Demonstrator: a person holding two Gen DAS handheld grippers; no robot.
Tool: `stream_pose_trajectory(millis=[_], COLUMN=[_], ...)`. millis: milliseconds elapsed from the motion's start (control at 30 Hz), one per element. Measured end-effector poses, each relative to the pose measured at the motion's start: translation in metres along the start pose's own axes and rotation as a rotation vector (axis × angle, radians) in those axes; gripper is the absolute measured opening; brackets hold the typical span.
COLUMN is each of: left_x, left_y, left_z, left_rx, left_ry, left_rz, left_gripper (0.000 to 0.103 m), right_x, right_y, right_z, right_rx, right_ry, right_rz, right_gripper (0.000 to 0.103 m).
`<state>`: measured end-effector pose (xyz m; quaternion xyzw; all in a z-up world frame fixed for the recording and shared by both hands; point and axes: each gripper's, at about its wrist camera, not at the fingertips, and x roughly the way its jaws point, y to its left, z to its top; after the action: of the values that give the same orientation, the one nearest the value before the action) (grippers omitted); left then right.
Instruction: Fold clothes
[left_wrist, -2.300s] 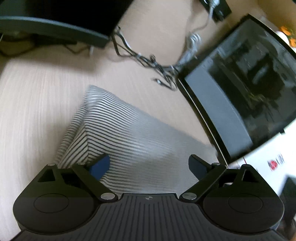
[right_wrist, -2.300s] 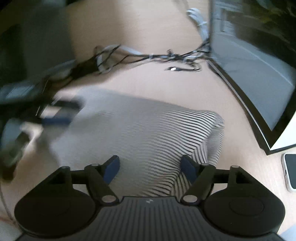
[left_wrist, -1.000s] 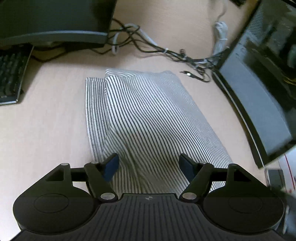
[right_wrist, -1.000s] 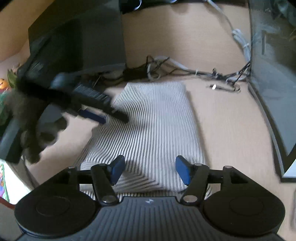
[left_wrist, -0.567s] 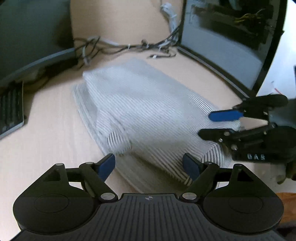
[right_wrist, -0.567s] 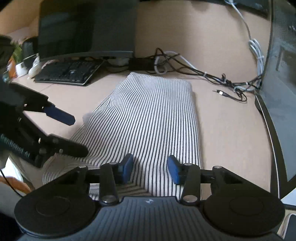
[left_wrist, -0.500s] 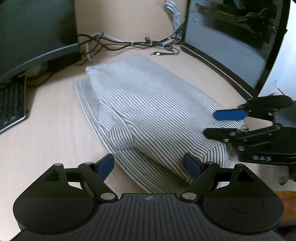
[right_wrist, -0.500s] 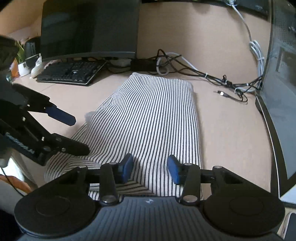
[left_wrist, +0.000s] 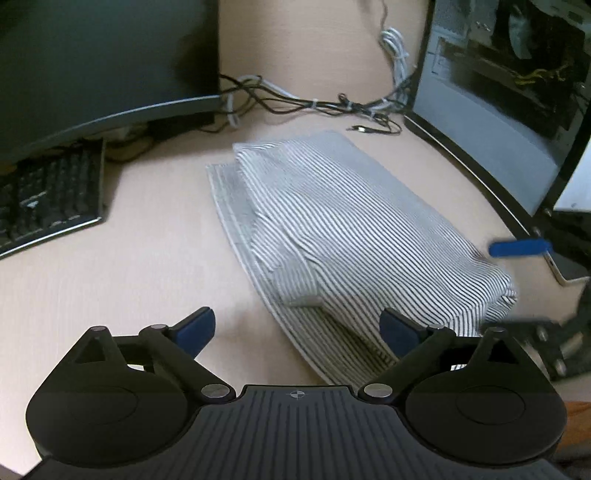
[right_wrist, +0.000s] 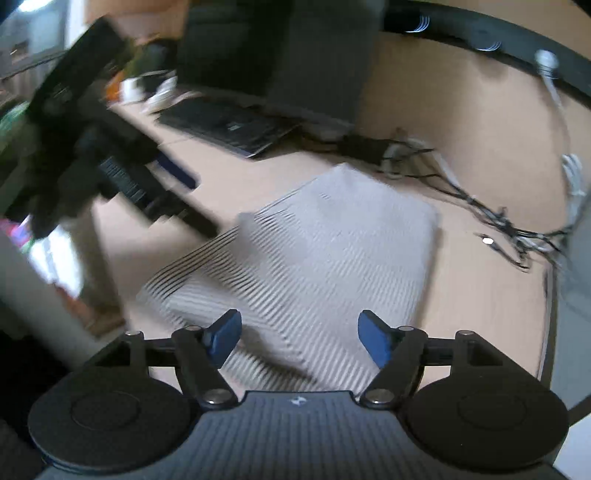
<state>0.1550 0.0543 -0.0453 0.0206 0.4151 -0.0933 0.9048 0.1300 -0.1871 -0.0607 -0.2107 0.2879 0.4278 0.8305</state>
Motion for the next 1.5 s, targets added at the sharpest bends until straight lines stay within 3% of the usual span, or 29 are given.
stream_pose_trajectory(millis=[167, 300, 400, 500, 567, 633, 767, 833, 967, 1067, 1133, 1233, 1333, 1400, 1500], left_x=[-0.012, -0.018, -0.022, -0.026, -0.029, -0.028, -0.013, -0.002, 0.012, 0.008, 0.006, 0.005, 0.005, 0.003, 0.003], left_y=[0.003, 0.002, 0.0, -0.006, -0.012, -0.017, -0.037, -0.048, -0.054, -0.04, -0.037, -0.032, -0.033, -0.034, -0.032], left_z=[-0.003, -0.007, -0.014, -0.023, -0.028, -0.033, -0.042, -0.045, -0.034, -0.022, -0.017, -0.01, -0.005, -0.004, -0.002], left_rx=[0.001, 0.01, 0.014, 0.049, 0.082, 0.114, 0.214, 0.266, 0.274, 0.167, 0.131, 0.076, 0.064, 0.067, 0.059], left_ry=[-0.001, 0.002, 0.004, 0.011, 0.013, 0.02, 0.075, 0.081, 0.04, 0.023, 0.021, 0.019, 0.018, 0.019, 0.013], left_rz=[0.04, 0.051, 0.039, 0.02, -0.002, -0.041, -0.09, -0.067, 0.046, 0.011, -0.007, -0.033, -0.044, -0.047, -0.05], left_gripper=[0.099, 0.101, 0.101, 0.102, 0.103, 0.103, 0.103, 0.103, 0.103, 0.103, 0.103, 0.103, 0.103, 0.103, 0.103], right_x=[0.015, 0.024, 0.032, 0.035, 0.035, 0.037, 0.039, 0.039, 0.032, 0.023, 0.025, 0.037, 0.051, 0.056, 0.059], right_y=[0.021, 0.032, 0.036, 0.016, -0.014, -0.028, -0.025, -0.022, 0.002, 0.022, 0.025, 0.026, 0.041, 0.045, 0.042], right_z=[-0.007, -0.009, -0.008, -0.001, 0.004, 0.003, 0.001, 0.001, 0.003, 0.002, 0.001, -0.001, -0.006, -0.005, 0.002], right_rx=[-0.079, -0.142, -0.175, -0.016, 0.209, 0.315, 0.331, 0.329, 0.144, -0.046, -0.084, -0.127, -0.309, -0.352, -0.328], right_ry=[0.021, 0.028, 0.034, 0.029, 0.029, 0.027, 0.025, 0.024, 0.012, -0.032, -0.031, -0.011, -0.002, -0.012, -0.007], right_rz=[0.046, 0.042, 0.017, 0.045, 0.122, 0.155, 0.141, 0.135, 0.052, -0.032, -0.058, -0.109, -0.197, -0.2, -0.157], right_gripper=[0.071, 0.08, 0.078, 0.063, 0.06, 0.059, 0.059, 0.059, 0.061, 0.072, 0.076, 0.078, 0.078, 0.077, 0.043])
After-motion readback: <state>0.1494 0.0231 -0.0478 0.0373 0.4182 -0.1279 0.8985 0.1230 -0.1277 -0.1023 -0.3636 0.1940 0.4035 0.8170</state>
